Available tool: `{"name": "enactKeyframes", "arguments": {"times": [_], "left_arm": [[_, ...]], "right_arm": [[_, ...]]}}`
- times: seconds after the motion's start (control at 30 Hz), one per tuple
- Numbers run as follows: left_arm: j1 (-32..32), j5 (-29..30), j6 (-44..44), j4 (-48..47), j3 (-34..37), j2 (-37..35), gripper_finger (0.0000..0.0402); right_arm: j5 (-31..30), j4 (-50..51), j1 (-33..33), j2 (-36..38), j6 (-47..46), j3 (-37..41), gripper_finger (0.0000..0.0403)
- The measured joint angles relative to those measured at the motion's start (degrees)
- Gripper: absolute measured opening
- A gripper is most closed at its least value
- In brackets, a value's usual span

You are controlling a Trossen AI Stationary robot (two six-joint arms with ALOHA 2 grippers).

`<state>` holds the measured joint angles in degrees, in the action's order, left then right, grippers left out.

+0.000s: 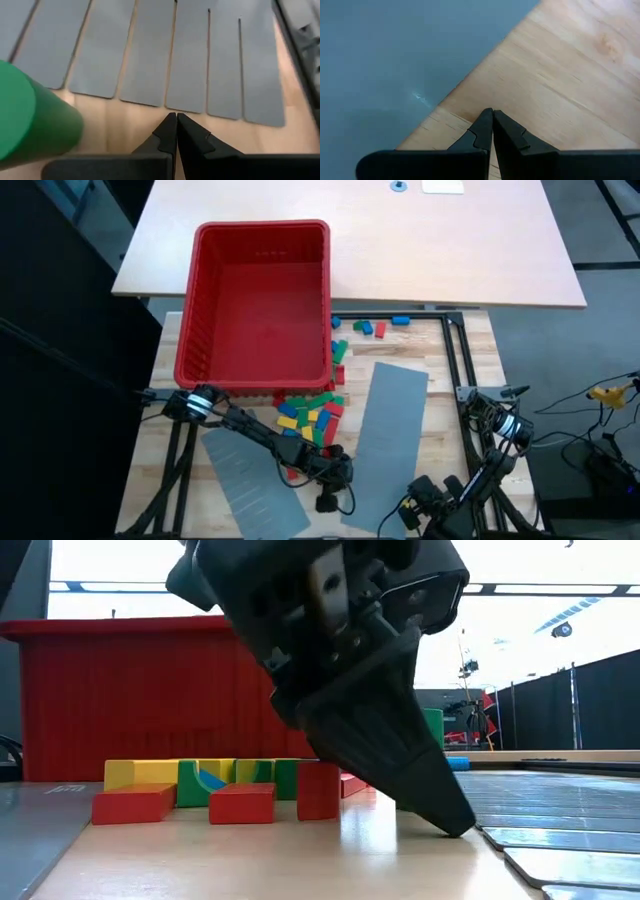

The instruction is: Sort blocks

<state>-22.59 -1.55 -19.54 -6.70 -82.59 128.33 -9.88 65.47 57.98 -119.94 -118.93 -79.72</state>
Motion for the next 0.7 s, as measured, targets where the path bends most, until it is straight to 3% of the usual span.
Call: {"name": "enactKeyframes", "arguments": {"times": [0.23,0.7], "left_arm": [[0.0,0.4,4.2,-0.4,0.0,0.0,0.0],[0.0,0.8,4.5,0.5,0.1,0.0,0.0]], "right_arm": [[-0.1,-0.1,0.0,0.0,0.1,0.1,0.0],[-4.5,-3.4,-2.7,0.0,3.2,0.2,0.0]]}}
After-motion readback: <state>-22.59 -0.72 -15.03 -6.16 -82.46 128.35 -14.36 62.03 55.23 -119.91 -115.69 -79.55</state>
